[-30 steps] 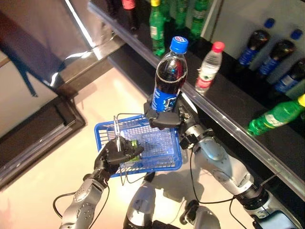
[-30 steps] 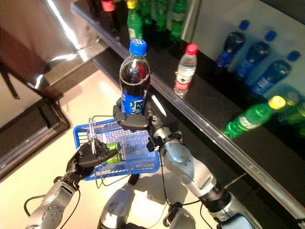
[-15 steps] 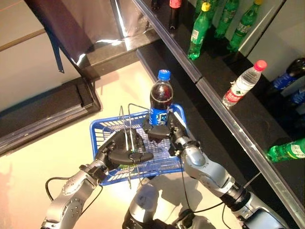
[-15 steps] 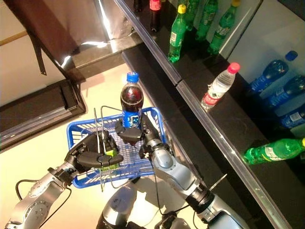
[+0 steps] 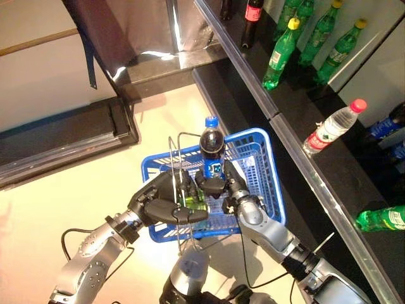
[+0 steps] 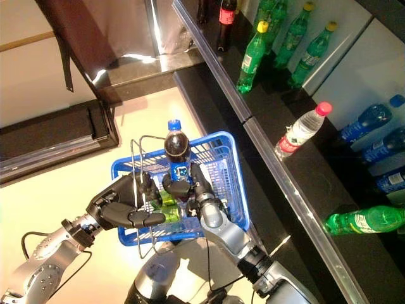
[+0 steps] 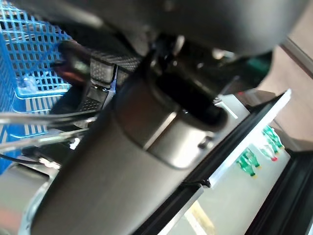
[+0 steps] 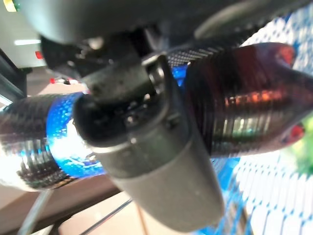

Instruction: Pick up the drink and place into the basket.

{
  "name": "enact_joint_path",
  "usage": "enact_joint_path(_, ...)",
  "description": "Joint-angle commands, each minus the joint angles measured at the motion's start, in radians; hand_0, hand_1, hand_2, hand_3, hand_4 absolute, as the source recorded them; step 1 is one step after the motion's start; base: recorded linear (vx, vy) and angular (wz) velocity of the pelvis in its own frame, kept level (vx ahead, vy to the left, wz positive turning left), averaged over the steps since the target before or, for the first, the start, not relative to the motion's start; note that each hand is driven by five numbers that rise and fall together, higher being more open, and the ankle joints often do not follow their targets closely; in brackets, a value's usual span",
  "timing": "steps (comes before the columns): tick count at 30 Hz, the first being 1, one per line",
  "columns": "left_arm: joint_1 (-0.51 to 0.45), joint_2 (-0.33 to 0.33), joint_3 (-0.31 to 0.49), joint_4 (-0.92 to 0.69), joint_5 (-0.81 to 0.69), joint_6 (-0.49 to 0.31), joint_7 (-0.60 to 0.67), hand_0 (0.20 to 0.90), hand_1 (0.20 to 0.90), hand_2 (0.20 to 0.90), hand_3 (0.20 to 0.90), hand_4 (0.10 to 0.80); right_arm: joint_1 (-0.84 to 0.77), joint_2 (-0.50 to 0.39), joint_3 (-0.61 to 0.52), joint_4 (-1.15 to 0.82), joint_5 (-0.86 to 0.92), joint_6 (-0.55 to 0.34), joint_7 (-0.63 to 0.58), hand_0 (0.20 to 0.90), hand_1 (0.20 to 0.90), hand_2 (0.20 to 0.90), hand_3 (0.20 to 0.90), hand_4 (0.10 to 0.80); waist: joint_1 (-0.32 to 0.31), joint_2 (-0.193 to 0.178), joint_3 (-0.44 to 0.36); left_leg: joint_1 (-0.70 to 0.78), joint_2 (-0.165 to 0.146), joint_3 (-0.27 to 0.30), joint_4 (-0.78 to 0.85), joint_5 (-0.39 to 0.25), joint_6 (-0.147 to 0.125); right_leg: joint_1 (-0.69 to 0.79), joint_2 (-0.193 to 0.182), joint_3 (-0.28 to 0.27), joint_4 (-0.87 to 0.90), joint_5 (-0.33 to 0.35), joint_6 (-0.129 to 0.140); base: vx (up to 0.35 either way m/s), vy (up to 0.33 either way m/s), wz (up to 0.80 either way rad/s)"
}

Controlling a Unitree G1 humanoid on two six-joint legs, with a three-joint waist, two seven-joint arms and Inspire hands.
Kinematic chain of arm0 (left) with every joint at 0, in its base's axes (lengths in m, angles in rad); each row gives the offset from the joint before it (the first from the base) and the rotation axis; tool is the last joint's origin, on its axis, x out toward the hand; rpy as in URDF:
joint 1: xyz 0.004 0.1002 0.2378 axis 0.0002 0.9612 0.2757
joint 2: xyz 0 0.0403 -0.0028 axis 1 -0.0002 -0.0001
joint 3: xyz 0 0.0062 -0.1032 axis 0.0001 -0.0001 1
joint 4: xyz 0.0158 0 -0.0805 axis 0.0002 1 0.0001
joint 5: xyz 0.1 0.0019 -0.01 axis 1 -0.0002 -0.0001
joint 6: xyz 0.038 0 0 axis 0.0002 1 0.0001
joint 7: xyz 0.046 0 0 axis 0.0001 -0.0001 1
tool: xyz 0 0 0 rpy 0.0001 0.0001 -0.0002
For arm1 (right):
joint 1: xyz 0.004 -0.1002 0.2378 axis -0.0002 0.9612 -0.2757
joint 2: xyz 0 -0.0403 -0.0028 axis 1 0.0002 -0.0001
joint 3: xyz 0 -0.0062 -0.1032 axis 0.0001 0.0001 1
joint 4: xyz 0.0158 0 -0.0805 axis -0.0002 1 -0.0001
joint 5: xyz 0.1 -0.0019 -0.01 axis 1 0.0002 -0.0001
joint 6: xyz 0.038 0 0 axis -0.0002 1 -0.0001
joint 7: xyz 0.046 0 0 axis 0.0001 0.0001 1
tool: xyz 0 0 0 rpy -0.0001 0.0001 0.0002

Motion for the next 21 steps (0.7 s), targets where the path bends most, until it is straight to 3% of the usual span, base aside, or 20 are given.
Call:
enact_joint_path(1, -0.136, -0.016, 0.084, -0.281, -0.156, -0.272, -0.128, 0.3, 0.3, 0.3, 0.2, 0.1, -0.065, 0.101, 0.029, -0.015, -0.057, -0.131, -0.021, 0.3, 0.3, 0.3, 0.2, 0.1, -0.027, -0.021, -0.18, -0.011, -0.041, 0.016, 0.103, -0.046, 0.07, 0.073, 0.078, -0.027, -0.129, 0.114, -0.083, 0.039, -0.021, 0.09)
enact_joint_path(12, -0.204, 0.019, 0.061, -0.302, -0.165, -0.322, -0.133, 0.3, 0.3, 0.3, 0.2, 0.1, -0.002, 0.141, 0.053, 0.248, -0.159, -0.137, -0.03, 0.3, 0.3, 0.3, 0.2, 0.1, -0.013, -0.028, -0.165, -0.028, -0.048, -0.003, 0.09, -0.039, 0.068, 0.066, 0.078, -0.039, -0.133, 0.118, -0.079, 0.004, -0.018, 0.08)
enact_joint_path(21, -0.221, -0.02, 0.034, -0.322, -0.275, -0.237, -0.114, 0.3, 0.3, 0.3, 0.2, 0.1, 0.001, 0.144, 0.088, 0.347, -0.185, -0.125, 0.028, 0.3, 0.3, 0.3, 0.2, 0.1, -0.004, -0.015, -0.144, -0.045, -0.057, -0.012, 0.085, -0.029, 0.069, 0.05, 0.07, -0.052, -0.126, 0.123, -0.076, -0.013, 0.0, 0.0)
